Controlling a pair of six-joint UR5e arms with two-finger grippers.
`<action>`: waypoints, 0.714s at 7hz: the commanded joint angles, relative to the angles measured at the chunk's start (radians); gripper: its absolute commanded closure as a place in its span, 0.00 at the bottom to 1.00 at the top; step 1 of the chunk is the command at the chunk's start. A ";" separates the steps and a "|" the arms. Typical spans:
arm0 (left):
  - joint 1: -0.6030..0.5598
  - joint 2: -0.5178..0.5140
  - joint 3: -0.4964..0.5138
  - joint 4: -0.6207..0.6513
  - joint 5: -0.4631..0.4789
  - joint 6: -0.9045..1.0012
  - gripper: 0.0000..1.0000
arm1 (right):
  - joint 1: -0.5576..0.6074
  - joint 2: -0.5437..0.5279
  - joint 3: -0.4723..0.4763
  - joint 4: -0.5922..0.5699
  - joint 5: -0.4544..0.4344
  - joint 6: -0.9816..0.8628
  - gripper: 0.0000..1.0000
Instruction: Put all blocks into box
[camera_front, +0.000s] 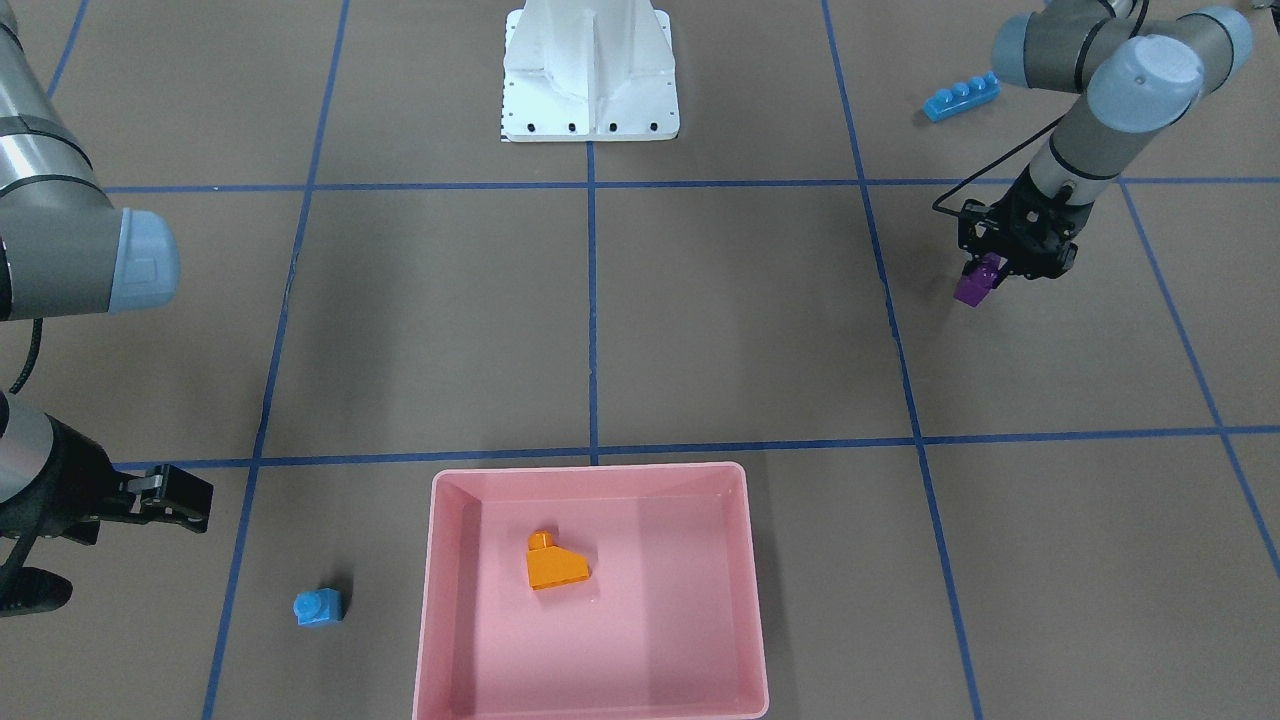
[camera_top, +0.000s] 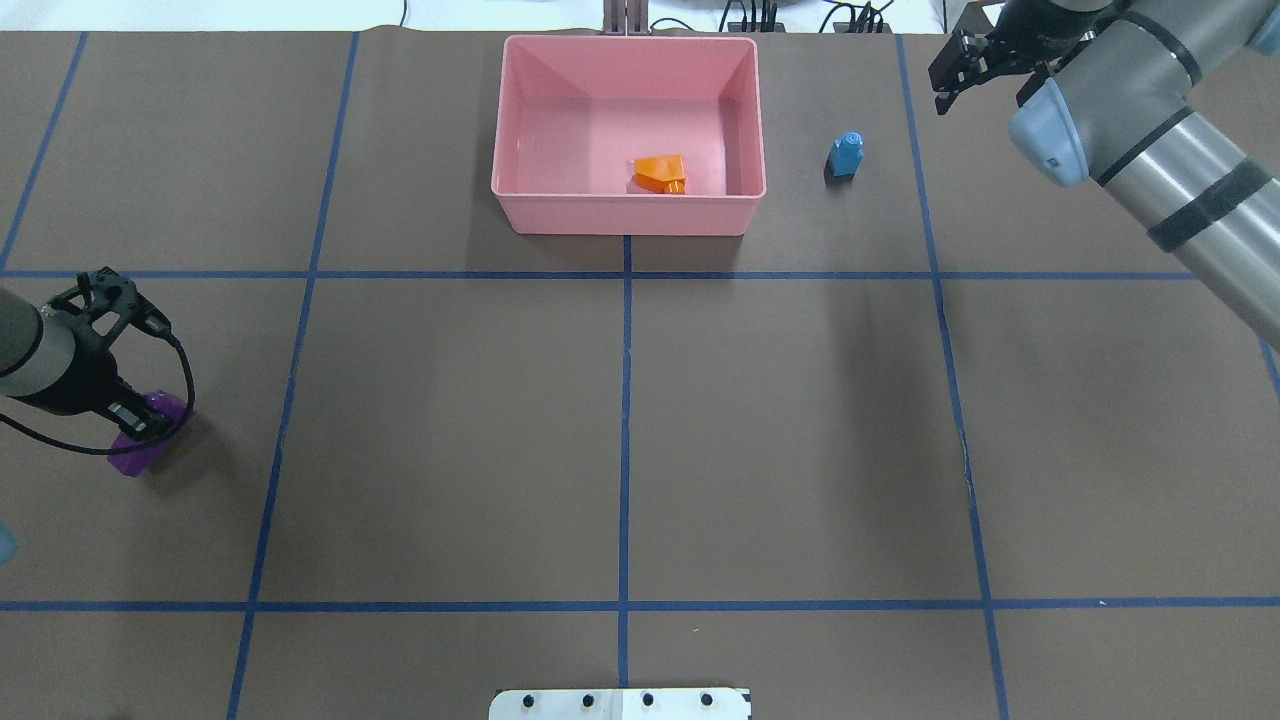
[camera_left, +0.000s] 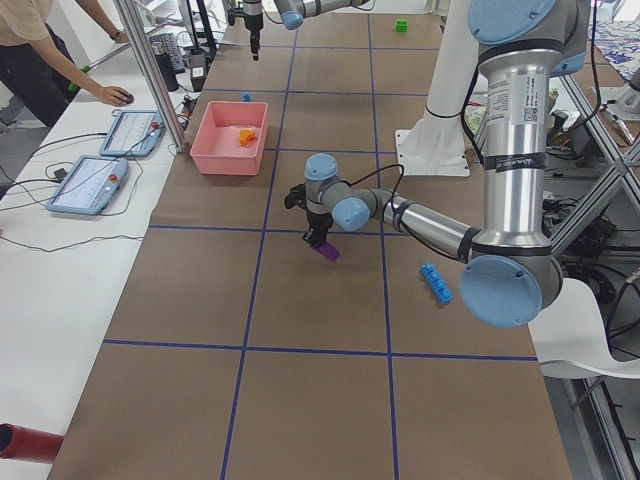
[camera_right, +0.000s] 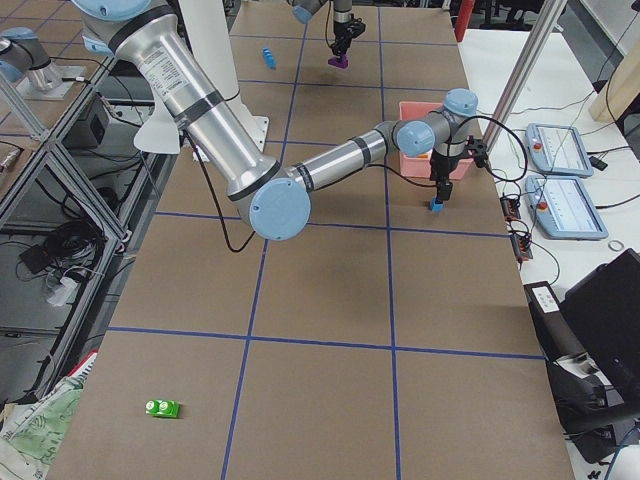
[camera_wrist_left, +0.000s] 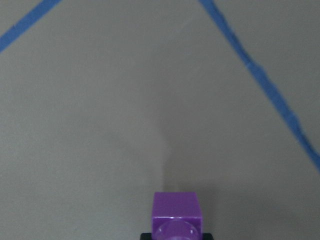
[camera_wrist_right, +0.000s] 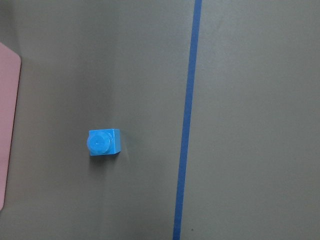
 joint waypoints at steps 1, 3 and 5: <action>-0.048 -0.182 -0.028 0.131 0.000 -0.166 1.00 | -0.026 -0.002 -0.031 0.094 -0.032 0.002 0.02; -0.078 -0.488 0.039 0.350 0.010 -0.316 1.00 | -0.043 0.019 -0.089 0.135 -0.043 0.000 0.01; -0.086 -0.785 0.316 0.345 0.011 -0.493 1.00 | -0.058 0.050 -0.154 0.158 -0.085 0.002 0.01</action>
